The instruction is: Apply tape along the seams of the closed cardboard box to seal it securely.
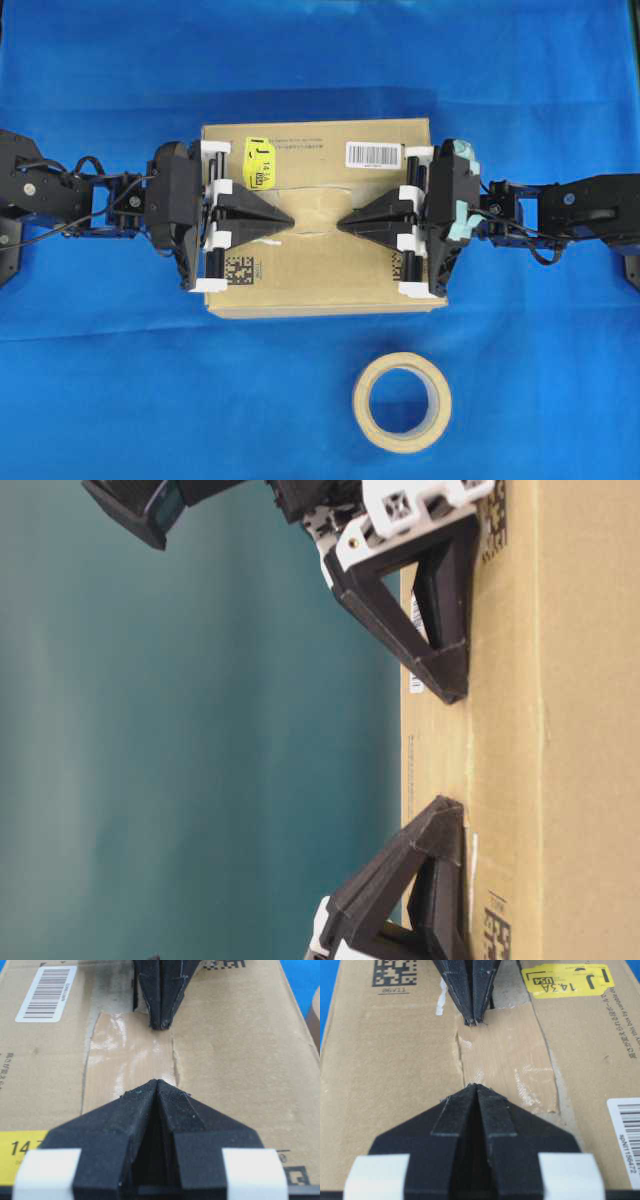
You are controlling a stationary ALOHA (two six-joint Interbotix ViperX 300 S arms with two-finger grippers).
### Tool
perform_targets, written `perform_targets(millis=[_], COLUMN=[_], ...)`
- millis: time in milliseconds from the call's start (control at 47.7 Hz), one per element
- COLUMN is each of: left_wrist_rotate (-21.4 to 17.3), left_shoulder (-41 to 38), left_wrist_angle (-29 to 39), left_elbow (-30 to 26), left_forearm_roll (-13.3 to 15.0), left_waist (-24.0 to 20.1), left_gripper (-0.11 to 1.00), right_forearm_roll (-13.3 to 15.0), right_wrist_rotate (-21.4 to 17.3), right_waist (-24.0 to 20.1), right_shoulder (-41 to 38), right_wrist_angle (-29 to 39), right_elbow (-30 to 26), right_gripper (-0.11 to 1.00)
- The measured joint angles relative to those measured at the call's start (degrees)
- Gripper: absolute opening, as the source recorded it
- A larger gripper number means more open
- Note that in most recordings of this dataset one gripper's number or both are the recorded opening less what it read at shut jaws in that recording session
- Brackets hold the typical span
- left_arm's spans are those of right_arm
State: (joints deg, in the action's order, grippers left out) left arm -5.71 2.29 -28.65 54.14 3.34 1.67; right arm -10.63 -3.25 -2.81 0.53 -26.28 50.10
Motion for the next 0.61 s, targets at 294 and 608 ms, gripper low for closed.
perform_targets(millis=[294,608], left_wrist_rotate=[0.00,0.18], left_shoulder=[9.23,32.52], left_wrist_angle=[7.91,20.57], left_elbow=[-1.58,2.29], left_forearm_roll=[-0.26,-0.18], left_waist=[2.81,-0.79], left_gripper=[0.03,0.03], right_forearm_roll=[0.09,0.18], right_wrist_rotate=[1.14,4.39], right_waist=[-1.32,0.53], right_shoulder=[9.76,31.29], right_wrist_angle=[4.66,14.24], right_elbow=[2.20,6.94], right_gripper=[0.02,0.02])
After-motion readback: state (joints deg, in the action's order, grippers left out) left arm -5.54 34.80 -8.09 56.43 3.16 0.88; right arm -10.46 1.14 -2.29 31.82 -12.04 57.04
